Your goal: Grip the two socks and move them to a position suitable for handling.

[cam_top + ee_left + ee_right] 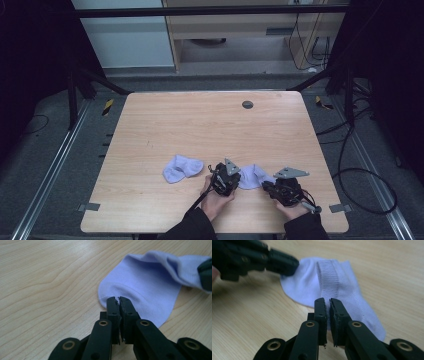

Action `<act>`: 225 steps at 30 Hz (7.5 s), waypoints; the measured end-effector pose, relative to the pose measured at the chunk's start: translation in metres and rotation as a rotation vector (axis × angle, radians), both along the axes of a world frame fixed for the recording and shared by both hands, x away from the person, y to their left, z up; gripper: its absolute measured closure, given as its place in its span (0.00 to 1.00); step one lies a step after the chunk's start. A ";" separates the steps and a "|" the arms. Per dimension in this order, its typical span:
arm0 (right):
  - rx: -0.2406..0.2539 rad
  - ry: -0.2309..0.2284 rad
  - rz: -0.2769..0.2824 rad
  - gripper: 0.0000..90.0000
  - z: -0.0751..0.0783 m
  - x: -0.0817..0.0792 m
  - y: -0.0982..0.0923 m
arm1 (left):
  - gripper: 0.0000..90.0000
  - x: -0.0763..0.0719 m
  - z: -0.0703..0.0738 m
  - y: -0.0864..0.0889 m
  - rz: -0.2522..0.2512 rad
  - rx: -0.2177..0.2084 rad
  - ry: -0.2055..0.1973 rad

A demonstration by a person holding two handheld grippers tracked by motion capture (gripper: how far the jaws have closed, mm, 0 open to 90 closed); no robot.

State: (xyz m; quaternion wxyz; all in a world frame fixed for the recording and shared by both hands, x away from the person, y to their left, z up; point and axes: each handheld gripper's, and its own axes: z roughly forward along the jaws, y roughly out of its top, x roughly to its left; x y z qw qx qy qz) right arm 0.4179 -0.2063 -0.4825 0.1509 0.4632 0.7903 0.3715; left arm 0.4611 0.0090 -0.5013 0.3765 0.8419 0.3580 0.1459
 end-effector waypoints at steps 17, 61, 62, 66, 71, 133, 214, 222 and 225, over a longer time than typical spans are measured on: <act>0.110 -0.091 -0.177 0.94 0.017 0.021 -0.017 | 0.98 -0.006 0.012 0.027 -0.045 -0.012 -0.004; 0.078 -0.189 -0.091 0.56 0.042 0.036 0.002 | 0.51 -0.015 0.071 0.191 0.137 -0.001 -0.117; 0.081 -0.184 -0.088 0.56 0.042 0.037 0.006 | 0.51 -0.015 0.069 0.197 0.155 -0.012 -0.110; 0.074 -0.183 -0.064 0.56 0.043 0.044 0.021 | 0.52 -0.013 0.060 0.220 0.207 -0.011 -0.088; 0.075 -0.183 -0.034 0.57 0.045 0.053 0.047 | 0.55 -0.011 0.051 0.241 0.263 -0.014 -0.067; -0.043 -0.057 0.258 0.93 -0.012 0.073 0.231 | 0.93 0.010 0.007 0.224 0.253 0.014 0.068; 0.086 -0.078 0.012 0.61 0.031 0.082 0.121 | 0.62 0.000 0.049 0.239 0.356 -0.094 -0.106; 0.014 -0.064 -0.028 0.61 0.043 0.078 0.069 | 0.59 0.001 0.060 0.225 0.303 -0.078 -0.076; 0.005 -0.060 -0.059 0.62 0.046 0.074 0.047 | 0.60 0.002 0.062 0.217 0.288 -0.092 -0.067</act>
